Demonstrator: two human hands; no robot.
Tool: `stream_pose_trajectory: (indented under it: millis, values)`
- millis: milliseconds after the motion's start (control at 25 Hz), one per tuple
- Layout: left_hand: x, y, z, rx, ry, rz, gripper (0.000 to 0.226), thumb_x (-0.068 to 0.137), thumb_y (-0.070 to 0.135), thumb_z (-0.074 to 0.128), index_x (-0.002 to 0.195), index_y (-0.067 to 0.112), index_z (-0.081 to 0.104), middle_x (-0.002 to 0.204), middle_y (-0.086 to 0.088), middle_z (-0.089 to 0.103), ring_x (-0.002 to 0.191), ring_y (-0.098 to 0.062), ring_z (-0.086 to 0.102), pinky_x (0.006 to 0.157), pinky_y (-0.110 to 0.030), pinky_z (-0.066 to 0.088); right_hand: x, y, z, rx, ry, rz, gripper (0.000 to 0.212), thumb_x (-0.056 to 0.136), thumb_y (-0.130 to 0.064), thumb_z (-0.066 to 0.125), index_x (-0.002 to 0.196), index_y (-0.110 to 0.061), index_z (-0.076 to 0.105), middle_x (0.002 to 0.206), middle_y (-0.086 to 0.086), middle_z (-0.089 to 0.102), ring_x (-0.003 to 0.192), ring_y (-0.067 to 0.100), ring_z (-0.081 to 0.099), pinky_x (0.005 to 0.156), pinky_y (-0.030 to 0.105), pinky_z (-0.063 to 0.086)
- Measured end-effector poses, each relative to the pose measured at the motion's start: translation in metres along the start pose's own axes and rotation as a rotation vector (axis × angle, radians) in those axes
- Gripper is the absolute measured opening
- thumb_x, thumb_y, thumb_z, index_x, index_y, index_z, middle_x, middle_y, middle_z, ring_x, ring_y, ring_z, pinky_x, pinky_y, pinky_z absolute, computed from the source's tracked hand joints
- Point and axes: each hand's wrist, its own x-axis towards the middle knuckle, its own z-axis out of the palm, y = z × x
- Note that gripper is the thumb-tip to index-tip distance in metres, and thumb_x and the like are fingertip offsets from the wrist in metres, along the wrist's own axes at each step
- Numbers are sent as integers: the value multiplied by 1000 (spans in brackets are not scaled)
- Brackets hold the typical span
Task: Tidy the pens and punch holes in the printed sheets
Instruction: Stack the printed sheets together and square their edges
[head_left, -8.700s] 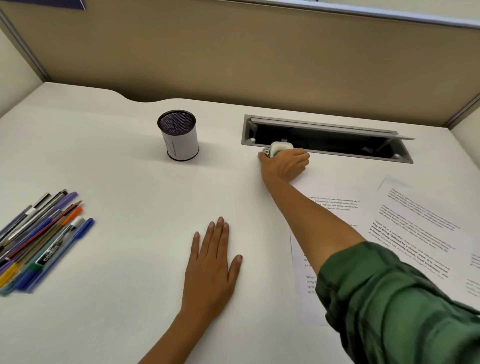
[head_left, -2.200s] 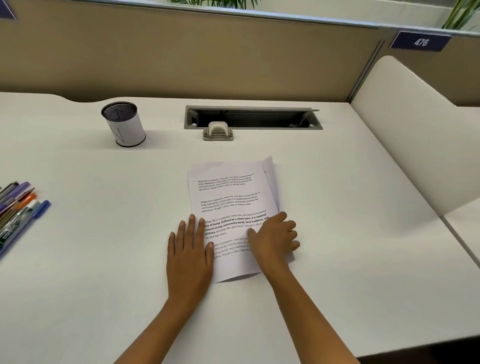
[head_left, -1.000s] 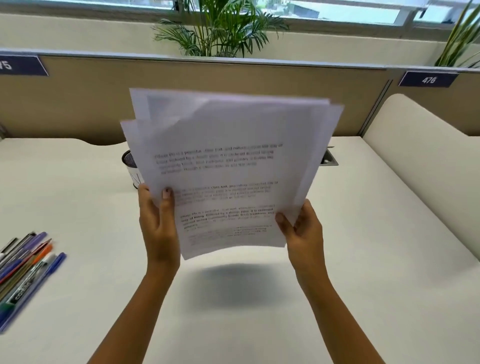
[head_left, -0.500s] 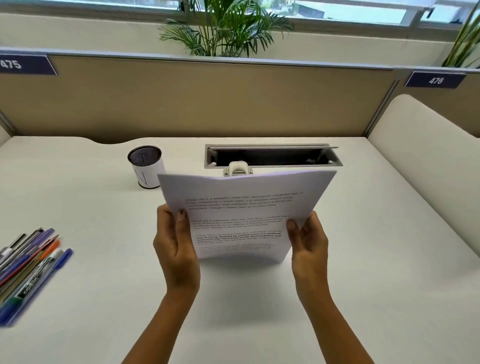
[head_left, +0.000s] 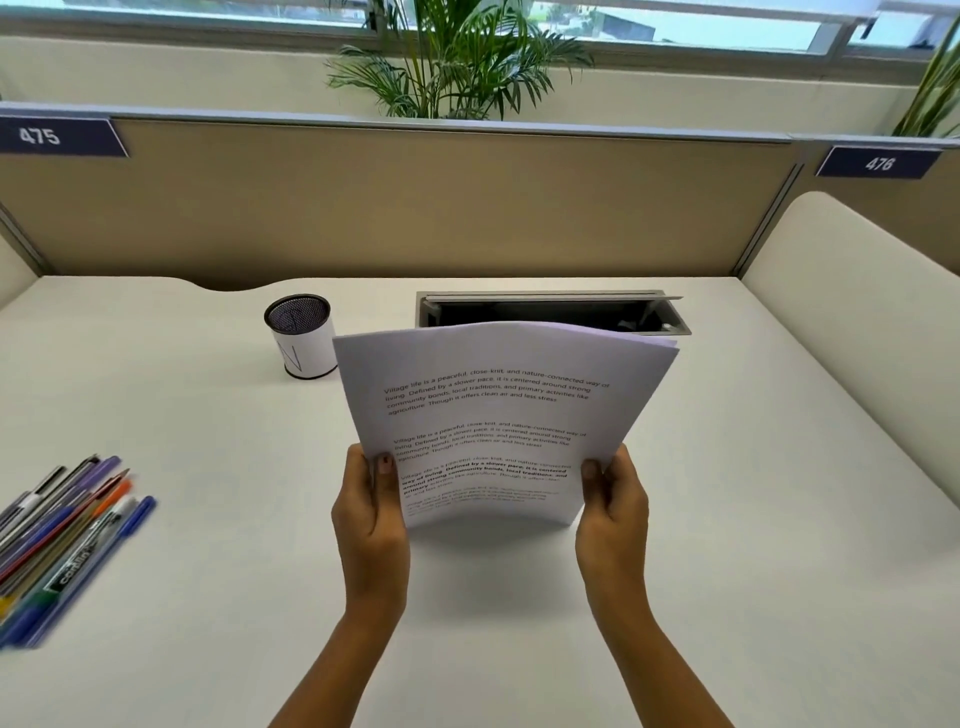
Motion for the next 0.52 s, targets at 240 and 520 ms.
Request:
stream_pose_trajectory:
  millis: [240,520]
  values:
    - [-8,-9,-1,34,64,-36,14,97,28,39,93,33,52,83,22,61,76,0,57,60,-8,44,-6,8,2,-23,16,13,29,101,-6,39,99,-29,57,89,-18,66,79,-2,59,65,11,50]
    - [-13,-22,-3,76,108,-69,8,97,30,47,95,26,54,89,16,65,80,-3,59,66,-8,47,-11,19,4,-77,32,54,38,100,-3,41,96,-38,55,92,-20,65,83,-6,60,67,5,47]
